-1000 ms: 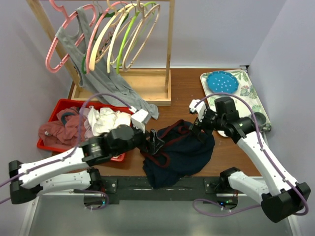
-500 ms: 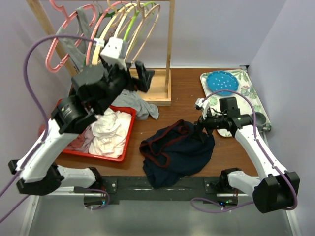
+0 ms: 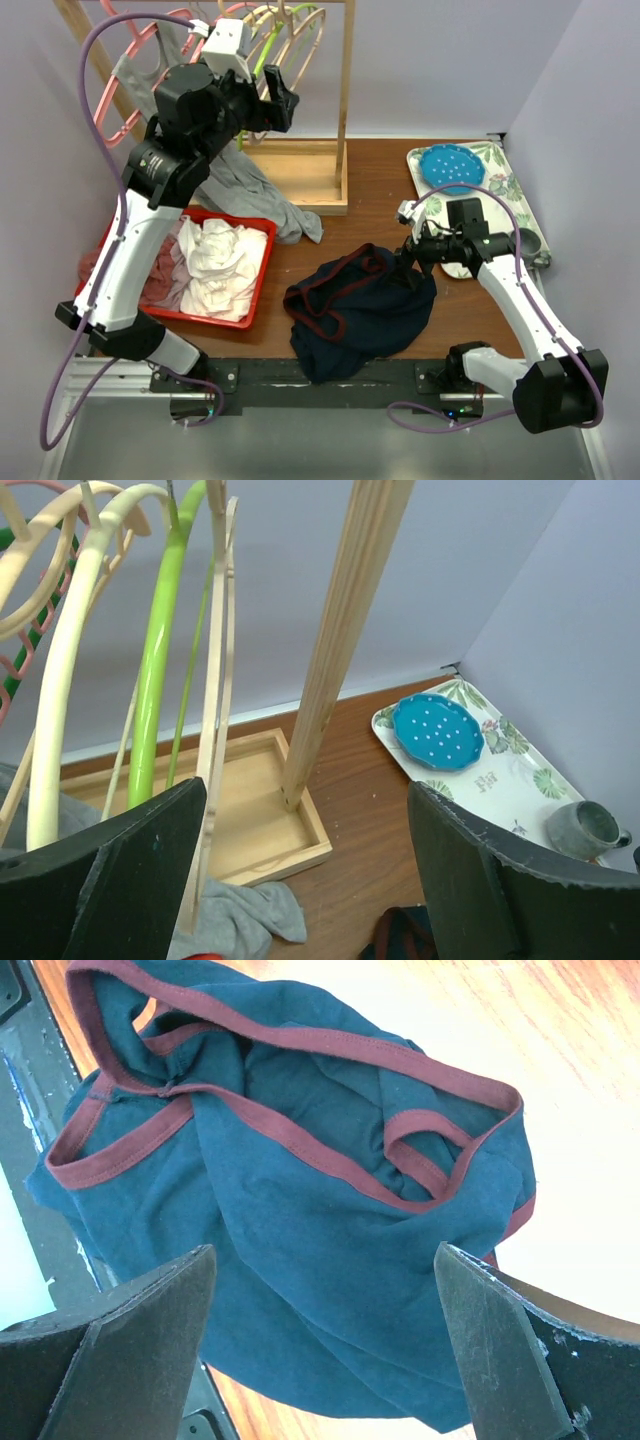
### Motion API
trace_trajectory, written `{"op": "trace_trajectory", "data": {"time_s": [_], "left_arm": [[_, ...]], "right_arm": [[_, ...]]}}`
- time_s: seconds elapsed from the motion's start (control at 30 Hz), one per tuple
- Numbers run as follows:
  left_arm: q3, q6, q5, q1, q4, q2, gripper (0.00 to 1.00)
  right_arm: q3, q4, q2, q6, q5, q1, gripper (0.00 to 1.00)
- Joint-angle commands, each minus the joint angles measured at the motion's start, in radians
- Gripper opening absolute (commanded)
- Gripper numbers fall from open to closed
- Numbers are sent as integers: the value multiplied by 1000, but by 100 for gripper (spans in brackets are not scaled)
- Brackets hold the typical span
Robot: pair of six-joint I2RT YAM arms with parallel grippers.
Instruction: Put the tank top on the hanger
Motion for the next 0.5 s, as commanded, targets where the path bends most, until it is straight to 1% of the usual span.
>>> {"op": "trace_trajectory", "data": {"time_s": [0.0, 0.2, 0.3, 0.47], "left_arm": [[39, -36, 117, 45, 25, 5, 85], [19, -43, 151, 92, 26, 11, 81], [11, -34, 146, 108, 25, 16, 79], [-1, -25, 157, 123, 26, 31, 79]], "right_arm": [[-2, 10, -14, -19, -15, -6, 95], [-1, 7, -10, -22, -15, -6, 95], [-1, 6, -7, -25, -15, -6, 95], [-1, 4, -7, -28, -15, -6, 95]]}}
